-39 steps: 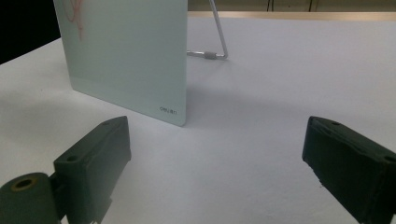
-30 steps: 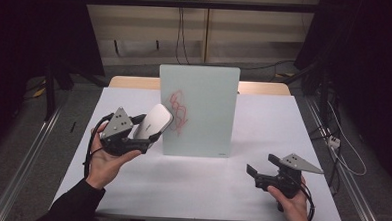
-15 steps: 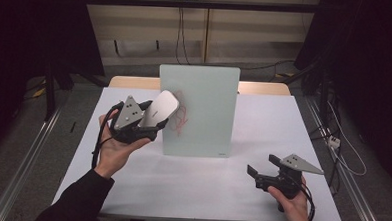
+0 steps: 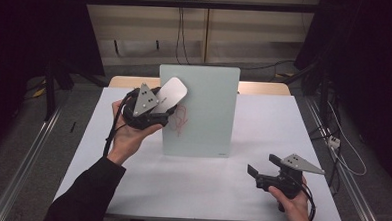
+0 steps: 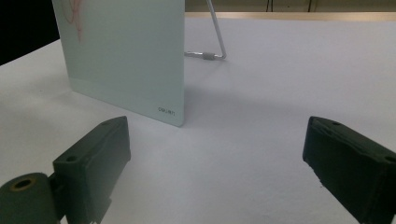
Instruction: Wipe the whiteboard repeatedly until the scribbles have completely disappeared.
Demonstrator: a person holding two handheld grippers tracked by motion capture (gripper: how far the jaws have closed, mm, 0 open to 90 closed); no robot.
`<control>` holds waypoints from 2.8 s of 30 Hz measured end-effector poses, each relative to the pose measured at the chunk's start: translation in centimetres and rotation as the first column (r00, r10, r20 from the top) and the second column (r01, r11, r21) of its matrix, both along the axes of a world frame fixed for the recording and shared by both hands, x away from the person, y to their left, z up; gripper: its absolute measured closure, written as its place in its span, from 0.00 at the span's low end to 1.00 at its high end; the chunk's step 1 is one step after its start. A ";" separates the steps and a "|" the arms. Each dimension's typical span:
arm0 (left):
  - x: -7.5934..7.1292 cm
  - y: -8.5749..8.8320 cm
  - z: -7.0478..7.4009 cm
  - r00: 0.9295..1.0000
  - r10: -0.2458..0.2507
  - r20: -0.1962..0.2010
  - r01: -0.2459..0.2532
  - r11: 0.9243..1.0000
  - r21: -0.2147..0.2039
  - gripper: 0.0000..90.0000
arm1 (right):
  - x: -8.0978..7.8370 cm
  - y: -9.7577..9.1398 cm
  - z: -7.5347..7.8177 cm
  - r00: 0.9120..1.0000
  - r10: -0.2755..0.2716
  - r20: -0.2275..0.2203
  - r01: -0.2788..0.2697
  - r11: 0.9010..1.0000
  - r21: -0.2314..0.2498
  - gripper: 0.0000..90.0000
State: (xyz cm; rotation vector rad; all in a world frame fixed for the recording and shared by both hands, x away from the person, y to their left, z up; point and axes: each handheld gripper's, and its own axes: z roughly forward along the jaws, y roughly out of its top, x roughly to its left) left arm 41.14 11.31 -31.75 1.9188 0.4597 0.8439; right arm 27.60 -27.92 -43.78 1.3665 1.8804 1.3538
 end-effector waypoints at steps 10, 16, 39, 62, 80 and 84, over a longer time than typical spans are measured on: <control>-0.5 -1.1 -0.8 0.999 -0.017 0.039 0.014 0.997 0.082 0.35 | 0.0 0.0 0.0 1.000 0.002 0.002 -0.002 1.000 0.001 0.09; -1.2 -1.5 -2.4 0.998 -0.038 0.042 0.033 0.991 0.131 0.35 | 0.0 0.0 0.0 1.000 0.003 0.000 -0.003 1.000 0.002 0.09; -0.9 -1.3 -1.5 0.998 -0.025 0.054 0.018 0.991 0.133 0.35 | 0.0 0.0 0.0 1.000 0.006 0.002 -0.006 1.000 0.003 0.09; -3.1 -1.4 -6.3 0.996 -0.080 -0.032 0.086 0.963 0.256 0.35 | 0.1 0.2 0.0 1.000 0.012 -0.001 -0.012 1.000 0.001 0.09; -0.5 -1.0 -0.8 0.999 -0.028 0.046 0.021 0.989 0.146 0.35 | 0.1 0.2 0.0 1.000 0.012 -0.003 -0.012 1.000 0.005 0.09; -1.3 -1.7 -2.5 0.998 -0.057 0.023 0.051 0.980 0.190 0.35 | 0.1 0.2 0.0 1.000 0.015 -0.001 -0.015 1.000 0.004 0.09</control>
